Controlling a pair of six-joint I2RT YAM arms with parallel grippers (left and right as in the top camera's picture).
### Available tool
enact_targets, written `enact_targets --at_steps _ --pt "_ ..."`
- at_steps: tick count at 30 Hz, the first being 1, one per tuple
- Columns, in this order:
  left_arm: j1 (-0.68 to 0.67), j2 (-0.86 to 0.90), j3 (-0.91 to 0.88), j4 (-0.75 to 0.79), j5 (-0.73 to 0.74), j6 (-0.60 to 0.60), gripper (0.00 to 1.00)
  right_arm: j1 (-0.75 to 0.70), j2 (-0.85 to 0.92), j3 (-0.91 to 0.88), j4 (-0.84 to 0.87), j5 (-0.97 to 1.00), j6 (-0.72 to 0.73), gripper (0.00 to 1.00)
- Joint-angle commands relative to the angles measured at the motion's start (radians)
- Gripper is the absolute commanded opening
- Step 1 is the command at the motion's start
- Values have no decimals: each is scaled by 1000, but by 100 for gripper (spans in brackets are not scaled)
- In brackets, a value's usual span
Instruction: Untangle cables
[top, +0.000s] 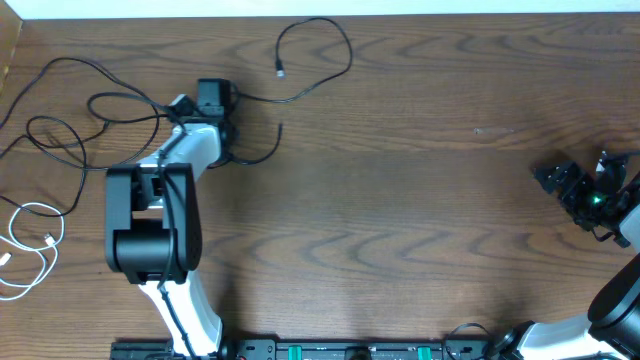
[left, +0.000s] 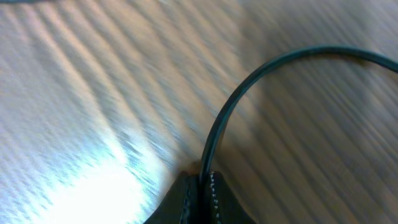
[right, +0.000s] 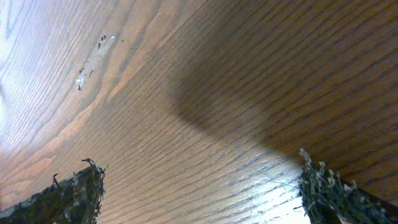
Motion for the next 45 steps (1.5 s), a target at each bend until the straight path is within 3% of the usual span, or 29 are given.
enact_targets --at_steps 1,23,33,36,37,41,45 --pt "76 31 -19 -26 3 -43 8 7 13 -12 -8 14 -6 99" --pt "643 31 -19 -18 24 -203 8 7 13 -12 1 20 -6 99" --pt "686 31 -19 -13 154 -192 14 7 13 -12 11 20 -2 99" --pt "681 21 -19 45 285 -36 86 7 13 -12 15 20 -3 99" --pt "675 13 -15 51 304 1 97 7 13 -12 16 20 -3 99" --pt "636 -53 -6 52 309 142 98 7 13 -12 16 20 -3 99" --pt "565 -185 -6 57 374 415 98 7 13 -12 17 20 -3 99"
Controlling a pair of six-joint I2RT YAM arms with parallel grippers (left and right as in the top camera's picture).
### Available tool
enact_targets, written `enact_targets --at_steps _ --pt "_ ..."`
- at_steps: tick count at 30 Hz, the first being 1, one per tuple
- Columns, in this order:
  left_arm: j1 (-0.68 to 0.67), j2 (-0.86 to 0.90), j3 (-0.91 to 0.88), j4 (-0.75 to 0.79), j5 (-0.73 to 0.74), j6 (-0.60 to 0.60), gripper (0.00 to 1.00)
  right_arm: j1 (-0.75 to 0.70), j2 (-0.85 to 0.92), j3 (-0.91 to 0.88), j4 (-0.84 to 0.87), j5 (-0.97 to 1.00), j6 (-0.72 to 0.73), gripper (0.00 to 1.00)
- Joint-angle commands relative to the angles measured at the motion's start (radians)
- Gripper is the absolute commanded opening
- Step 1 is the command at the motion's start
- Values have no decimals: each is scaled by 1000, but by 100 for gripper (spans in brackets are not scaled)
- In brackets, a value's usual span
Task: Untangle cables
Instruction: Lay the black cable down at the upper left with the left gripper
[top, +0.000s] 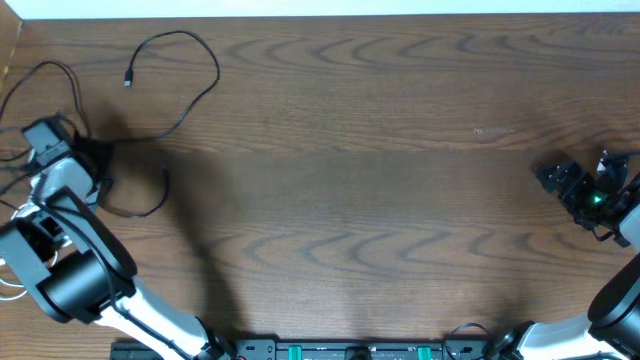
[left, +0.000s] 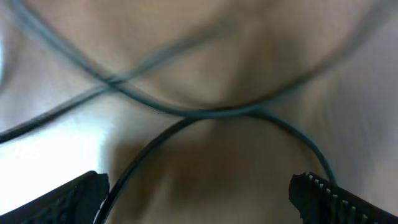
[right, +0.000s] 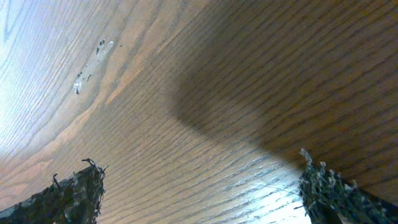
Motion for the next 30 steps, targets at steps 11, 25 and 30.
enact_targets --at_steps 11,25,30 --pt "-338 -244 -4 10 91 646 98 7 13 -11 11 12 -3 99" --pt "-514 -26 -5 167 90 679 98 7 13 -11 -11 12 -3 99" --pt "-513 35 -5 200 87 764 98 7 13 -11 -15 12 -3 99"
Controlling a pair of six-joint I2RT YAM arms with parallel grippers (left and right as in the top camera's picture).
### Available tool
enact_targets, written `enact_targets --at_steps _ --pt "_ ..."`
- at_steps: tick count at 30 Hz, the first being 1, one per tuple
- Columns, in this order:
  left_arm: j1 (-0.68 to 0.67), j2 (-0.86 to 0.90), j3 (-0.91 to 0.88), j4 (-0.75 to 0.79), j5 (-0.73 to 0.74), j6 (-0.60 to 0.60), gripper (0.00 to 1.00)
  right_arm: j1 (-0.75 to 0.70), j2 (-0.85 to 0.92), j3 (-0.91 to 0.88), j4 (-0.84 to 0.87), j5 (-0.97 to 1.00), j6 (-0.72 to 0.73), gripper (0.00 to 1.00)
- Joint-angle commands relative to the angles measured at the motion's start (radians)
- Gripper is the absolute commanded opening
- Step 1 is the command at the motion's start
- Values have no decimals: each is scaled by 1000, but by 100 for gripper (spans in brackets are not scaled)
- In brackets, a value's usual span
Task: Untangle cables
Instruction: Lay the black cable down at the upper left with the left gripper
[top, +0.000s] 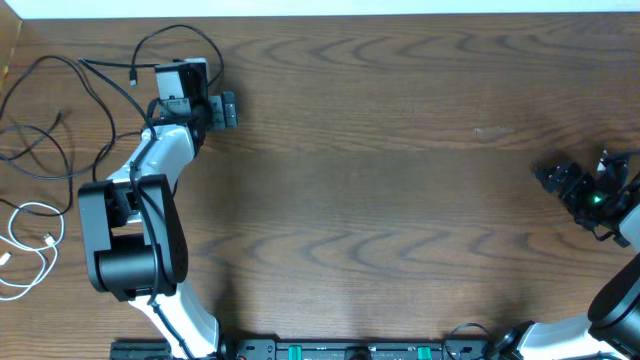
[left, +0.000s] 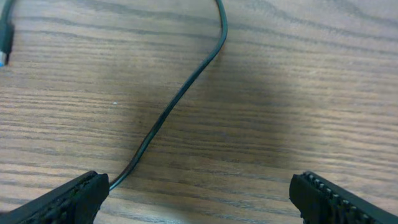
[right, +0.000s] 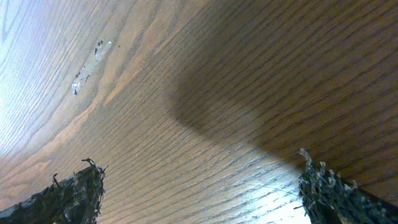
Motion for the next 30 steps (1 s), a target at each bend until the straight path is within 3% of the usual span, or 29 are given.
enact_targets --at_steps 1,10,17,30 --pt "0 51 -2 16 -6 72 98 7 12 -11 -15 7 -3 99" --pt "0 90 -2 111 -21 73 98 7 12 -11 -30 7 -3 99" --pt "16 108 -2 143 -22 212 98 7 12 -11 -31 7 -3 99" --pt "66 148 -2 234 -21 210 94 7 12 -11 -35 6 -2 99"
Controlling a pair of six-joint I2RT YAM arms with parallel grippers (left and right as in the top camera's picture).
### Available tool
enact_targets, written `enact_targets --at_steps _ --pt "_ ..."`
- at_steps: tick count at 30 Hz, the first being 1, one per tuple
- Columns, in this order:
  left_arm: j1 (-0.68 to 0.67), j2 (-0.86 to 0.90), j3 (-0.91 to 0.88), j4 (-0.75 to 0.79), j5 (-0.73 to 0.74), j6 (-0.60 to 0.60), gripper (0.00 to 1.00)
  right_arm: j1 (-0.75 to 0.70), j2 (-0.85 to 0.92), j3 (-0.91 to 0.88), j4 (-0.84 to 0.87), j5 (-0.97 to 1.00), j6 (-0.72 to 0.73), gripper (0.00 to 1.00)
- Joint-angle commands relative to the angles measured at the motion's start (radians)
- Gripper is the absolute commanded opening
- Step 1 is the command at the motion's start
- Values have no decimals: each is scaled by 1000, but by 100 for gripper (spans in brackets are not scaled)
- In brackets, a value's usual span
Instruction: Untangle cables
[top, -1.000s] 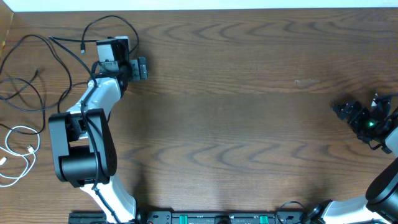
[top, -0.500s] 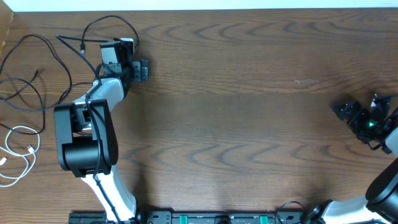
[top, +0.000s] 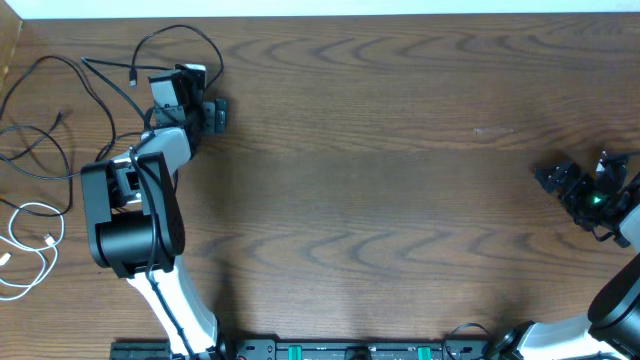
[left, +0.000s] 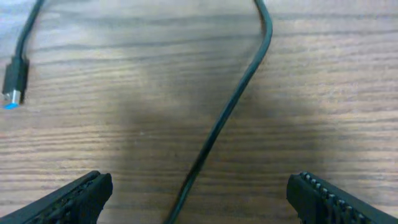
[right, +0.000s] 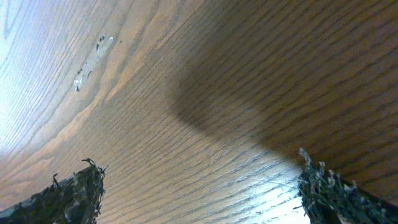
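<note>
A thin black cable (top: 60, 90) sprawls in loops over the table's far left; one end loops (top: 190, 40) behind my left gripper (top: 208, 108) and ends in a small plug (top: 133, 75). In the left wrist view that cable (left: 233, 106) runs between my open fingers (left: 199, 202), with the plug (left: 13, 84) at the left. A white cable (top: 30, 245) lies coiled at the left edge. My right gripper (top: 560, 185) stands open at the far right, nothing between its fingers (right: 74, 193).
Brown wooden table (top: 380, 200) with a pale scuff mark (right: 93, 62) near the right gripper. The table's back edge meets a white wall strip (top: 320, 8). The left arm's body (top: 135, 220) stands over the left part of the table.
My left gripper has shifted slightly left and nearer; the black cable now lies more centrally between its open fingers and the plug shows further in. The right arm is unchanged.
At first my left gripper was shut on the black cable near the table's upper left middle. Then it stood open at the far left edge with the cable moved leftward. After that it was open beside the cable's end loop, where it stays now.
</note>
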Motion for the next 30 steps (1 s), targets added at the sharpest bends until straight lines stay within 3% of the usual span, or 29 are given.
enact_targets --at_steps 1,16,24,26,27,28,29,30 --pt "15 13 -1 30 -10 13 94 7 12 -12 -22 15 -2 99" --pt "61 49 -2 23 9 13 94 7 12 -12 -20 15 -2 99" --pt "61 88 -2 34 8 14 86 7 12 -12 -19 15 -2 99" --pt "63 88 -2 40 8 14 70 7 12 -12 -17 15 -2 99" --pt "64 88 -2 43 8 13 51 7 12 -12 -16 15 -2 99" --pt "67 88 -2 47 5 13 22 7 12 -12 -16 15 -2 99" --pt "72 88 -2 50 5 13 8 7 12 -12 -16 15 -2 99" --pt "77 88 -2 51 5 13 8 7 12 -12 -16 15 -2 99"
